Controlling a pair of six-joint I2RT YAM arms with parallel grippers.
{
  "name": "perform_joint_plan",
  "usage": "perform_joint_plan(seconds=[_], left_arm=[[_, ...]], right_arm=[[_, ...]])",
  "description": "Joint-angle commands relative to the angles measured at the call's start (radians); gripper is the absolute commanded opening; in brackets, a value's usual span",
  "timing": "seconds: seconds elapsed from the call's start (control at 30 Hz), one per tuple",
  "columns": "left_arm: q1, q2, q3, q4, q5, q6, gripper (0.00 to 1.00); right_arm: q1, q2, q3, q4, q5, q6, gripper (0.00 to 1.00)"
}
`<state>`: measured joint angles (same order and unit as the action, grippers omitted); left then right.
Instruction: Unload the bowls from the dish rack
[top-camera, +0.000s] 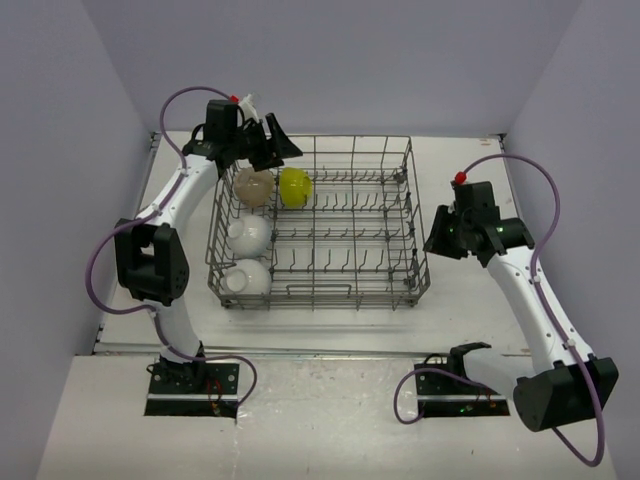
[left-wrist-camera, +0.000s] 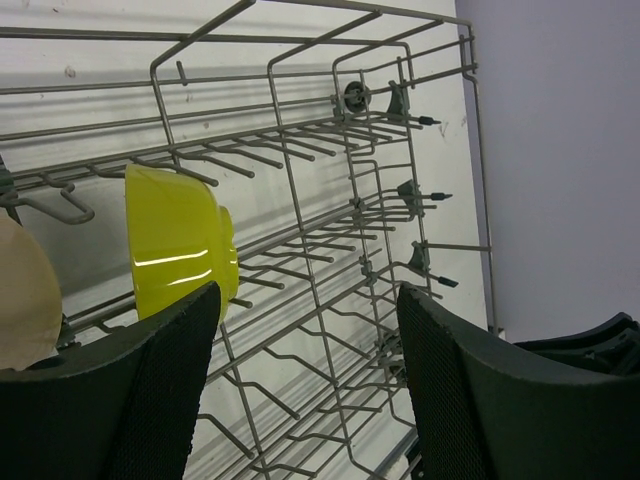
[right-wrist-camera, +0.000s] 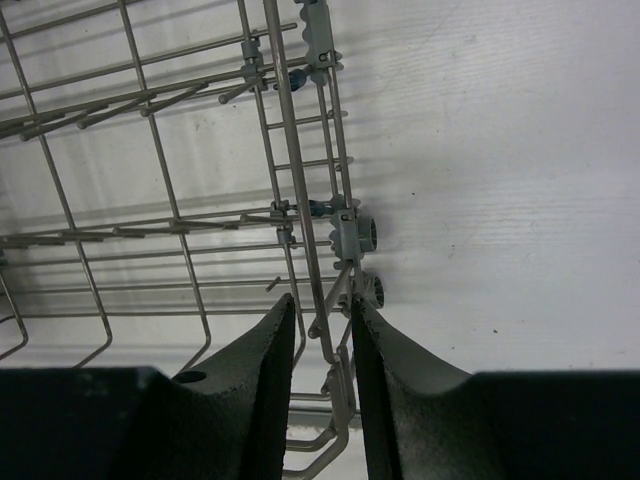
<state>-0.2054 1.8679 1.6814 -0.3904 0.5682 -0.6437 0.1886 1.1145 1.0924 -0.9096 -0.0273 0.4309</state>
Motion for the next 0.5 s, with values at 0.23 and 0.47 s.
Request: perform_joint_plan(seconds=[0.23,0.47], left_arm=[[-0.003,0.005,0.024,-0.061,-0.062,0.044,0.72],[-0.003,0.037,0.069,-0.125,-0.105,0.064,0.72]], right_arm=[[-0.001,0.037,-0.058,0.040,0.008,0.006,0.14],[-0.001,0.067,-0.045,0.054,-0.011,0.014,0.05]])
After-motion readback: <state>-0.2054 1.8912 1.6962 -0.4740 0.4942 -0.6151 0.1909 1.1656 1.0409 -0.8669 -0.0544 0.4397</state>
